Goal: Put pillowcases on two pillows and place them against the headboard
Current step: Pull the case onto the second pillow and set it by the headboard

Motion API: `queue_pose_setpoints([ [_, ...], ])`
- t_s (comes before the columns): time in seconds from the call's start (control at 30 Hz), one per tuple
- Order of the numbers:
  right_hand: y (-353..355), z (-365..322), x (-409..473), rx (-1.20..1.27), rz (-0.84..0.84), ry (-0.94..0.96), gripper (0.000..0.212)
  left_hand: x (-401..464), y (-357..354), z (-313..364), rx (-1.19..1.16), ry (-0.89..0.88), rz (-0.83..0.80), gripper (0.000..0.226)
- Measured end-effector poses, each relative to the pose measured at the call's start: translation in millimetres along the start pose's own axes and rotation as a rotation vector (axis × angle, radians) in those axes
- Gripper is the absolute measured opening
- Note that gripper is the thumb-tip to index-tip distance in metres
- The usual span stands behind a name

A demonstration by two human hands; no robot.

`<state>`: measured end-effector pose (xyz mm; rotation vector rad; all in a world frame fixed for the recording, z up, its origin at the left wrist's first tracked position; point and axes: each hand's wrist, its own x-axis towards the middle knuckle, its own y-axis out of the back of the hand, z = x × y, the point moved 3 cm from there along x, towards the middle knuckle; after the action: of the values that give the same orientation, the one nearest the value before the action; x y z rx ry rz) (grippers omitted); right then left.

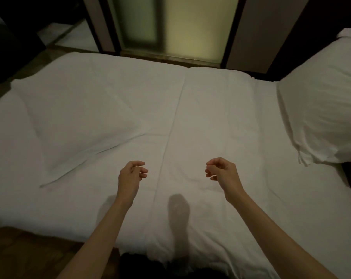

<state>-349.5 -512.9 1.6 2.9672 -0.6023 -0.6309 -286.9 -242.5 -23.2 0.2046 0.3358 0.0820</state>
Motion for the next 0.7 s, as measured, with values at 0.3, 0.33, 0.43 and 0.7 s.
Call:
queue_pose_setpoints([
  [0.3, -183, -21, 16, -0.04, -0.043, -0.036, 0.018, 104, 136, -30, -0.003, 0.088, -0.01, 0.03],
  [0.33, -218, -23, 20, -0.061, -0.046, -0.045, 0.018, 121, 163, -34, -0.003, 0.114, -0.006, 0.03],
  [0.43, -280, -37, 25, -0.095, -0.053, -0.049, 0.015, 156, 211, -40, 0.021, 0.139, -0.007, 0.031],
  [0.7, -371, -69, 74, -0.242, -0.053, 0.006, 0.018, 238, 302, -36, -0.019, 0.169, 0.161, 0.022],
])
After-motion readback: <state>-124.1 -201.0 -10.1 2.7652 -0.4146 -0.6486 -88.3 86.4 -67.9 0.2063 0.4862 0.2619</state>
